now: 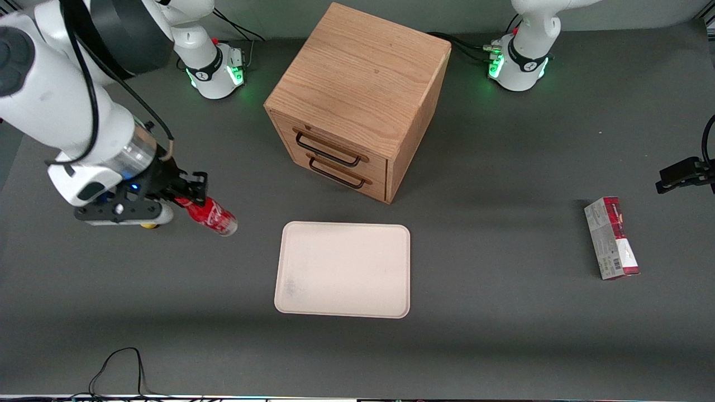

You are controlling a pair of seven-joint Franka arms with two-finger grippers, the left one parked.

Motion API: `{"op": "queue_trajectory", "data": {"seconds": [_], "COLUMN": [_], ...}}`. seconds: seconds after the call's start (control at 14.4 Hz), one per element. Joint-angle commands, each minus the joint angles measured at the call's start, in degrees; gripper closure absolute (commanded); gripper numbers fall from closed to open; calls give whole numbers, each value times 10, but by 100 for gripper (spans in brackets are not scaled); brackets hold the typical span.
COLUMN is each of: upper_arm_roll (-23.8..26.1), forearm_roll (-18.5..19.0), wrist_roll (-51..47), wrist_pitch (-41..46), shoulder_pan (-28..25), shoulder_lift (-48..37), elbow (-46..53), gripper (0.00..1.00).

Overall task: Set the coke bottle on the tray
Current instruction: 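Lift the bottle and carry it with the right gripper over the tray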

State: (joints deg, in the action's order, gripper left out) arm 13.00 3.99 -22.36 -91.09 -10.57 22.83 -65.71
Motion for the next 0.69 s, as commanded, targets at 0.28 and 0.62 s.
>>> {"op": "queue_trajectory", "data": {"seconds": [0.28, 0.62], "upper_arm_roll": [53, 53], "forearm_roll": [75, 125], "wrist_roll": [-34, -33], "wrist_pitch": [-191, -257], "shoulder_pan": [-18, -24], "shoulder_lift": [197, 246], "elbow": [67, 33], "gripper": [100, 100]}}
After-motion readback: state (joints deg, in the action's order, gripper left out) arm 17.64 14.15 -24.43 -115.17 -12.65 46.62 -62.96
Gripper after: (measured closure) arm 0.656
